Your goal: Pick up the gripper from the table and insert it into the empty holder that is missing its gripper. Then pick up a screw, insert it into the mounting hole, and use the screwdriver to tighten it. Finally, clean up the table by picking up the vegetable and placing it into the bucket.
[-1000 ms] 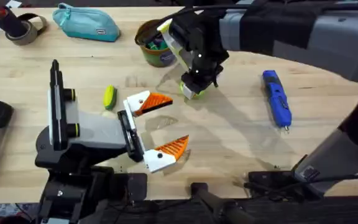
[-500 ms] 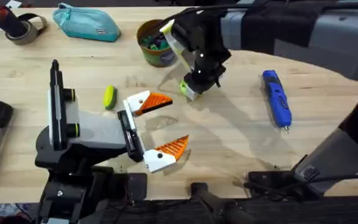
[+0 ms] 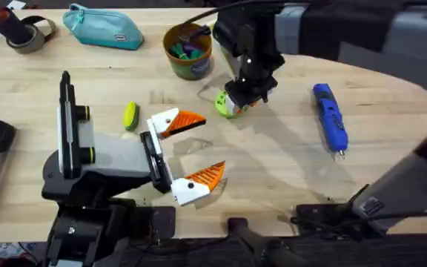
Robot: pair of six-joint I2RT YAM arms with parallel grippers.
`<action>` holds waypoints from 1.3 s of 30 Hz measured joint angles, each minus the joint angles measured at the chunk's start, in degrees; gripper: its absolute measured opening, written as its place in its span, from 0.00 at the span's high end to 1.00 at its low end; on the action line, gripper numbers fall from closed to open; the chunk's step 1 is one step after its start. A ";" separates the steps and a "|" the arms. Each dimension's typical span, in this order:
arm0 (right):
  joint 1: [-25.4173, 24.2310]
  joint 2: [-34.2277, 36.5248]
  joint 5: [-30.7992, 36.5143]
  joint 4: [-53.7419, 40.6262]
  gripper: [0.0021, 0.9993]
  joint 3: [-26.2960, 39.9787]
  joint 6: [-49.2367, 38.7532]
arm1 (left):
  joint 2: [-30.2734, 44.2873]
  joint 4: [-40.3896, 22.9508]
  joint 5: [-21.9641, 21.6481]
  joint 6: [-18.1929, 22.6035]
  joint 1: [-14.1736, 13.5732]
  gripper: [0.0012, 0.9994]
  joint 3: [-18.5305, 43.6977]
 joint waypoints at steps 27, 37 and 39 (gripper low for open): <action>0.70 -11.81 -0.02 23.11 0.65 -18.30 2.18 | 0.00 -0.01 0.00 0.00 0.00 0.01 0.00; 0.72 -11.14 -0.01 22.92 0.65 -18.30 1.01 | 0.00 -0.01 0.00 0.00 0.00 0.01 0.00; 0.71 -10.47 0.00 22.52 0.65 -18.30 1.00 | 0.00 -0.01 0.00 0.00 0.00 0.01 0.00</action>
